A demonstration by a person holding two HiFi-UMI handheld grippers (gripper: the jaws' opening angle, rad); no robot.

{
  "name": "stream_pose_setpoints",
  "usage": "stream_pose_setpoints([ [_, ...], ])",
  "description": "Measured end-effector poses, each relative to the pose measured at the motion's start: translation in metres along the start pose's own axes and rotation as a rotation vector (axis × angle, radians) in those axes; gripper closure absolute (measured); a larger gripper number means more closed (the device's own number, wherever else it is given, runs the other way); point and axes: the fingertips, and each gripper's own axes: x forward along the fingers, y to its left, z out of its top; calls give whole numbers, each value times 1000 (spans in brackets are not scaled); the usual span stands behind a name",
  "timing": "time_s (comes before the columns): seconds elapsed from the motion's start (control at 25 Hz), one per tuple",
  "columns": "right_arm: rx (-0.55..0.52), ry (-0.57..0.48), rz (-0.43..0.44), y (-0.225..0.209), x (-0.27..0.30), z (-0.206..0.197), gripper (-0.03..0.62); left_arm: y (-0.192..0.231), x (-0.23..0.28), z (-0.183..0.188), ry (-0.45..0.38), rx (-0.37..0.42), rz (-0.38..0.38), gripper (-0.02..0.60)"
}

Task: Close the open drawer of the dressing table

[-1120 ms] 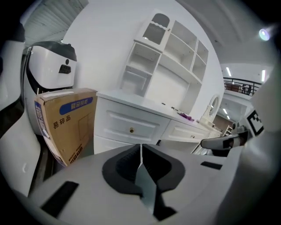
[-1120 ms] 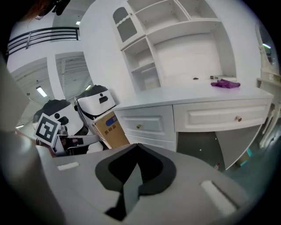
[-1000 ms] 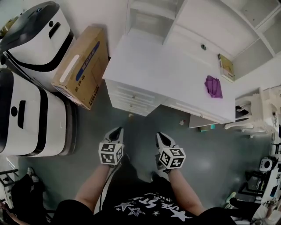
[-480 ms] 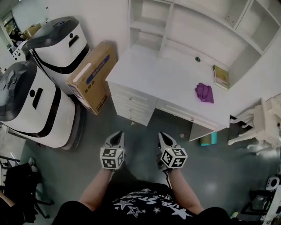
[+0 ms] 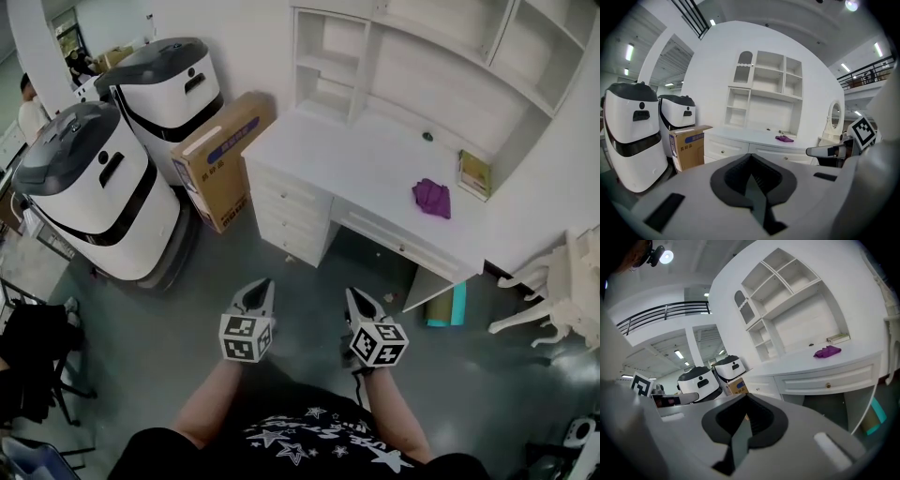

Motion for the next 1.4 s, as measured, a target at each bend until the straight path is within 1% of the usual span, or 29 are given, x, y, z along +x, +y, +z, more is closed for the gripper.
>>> stream_pose_setpoints([
  [0.2,7,17,65,3,-39,-13,592,-41,-33,-19,4,-37,37,572],
  [0.32,21,20,93,11,-52,-19,592,-59,-52,-23,3,-31,43,572],
  [0.44,-21,27,116,24,-63,-25,592,-69,-64,-27,4,-16,39,572],
  [0.52,-47,34,130,29,-69,-31,592,-74,-68,-29,1,-22,41,572],
  [0.72,-35,61,158,32,-85,-45,592,-91,-78,-40,1,-47,39,572],
  [0.84,-34,75,158,33,-96,-53,592,-101,-94,-47,-2,-57,45,572],
  [0.92,-30,77,155,34,-104,-58,592,-104,-107,-53,-5,-65,53,572],
  [1.08,-60,83,158,45,-126,-71,592,-106,-140,-70,-20,-82,76,572],
  [1.28,-90,78,185,65,-166,-85,592,-116,-191,-87,-59,-107,113,572],
  [1.4,-90,70,181,78,-194,-95,592,-125,-226,-97,-78,-112,129,572],
])
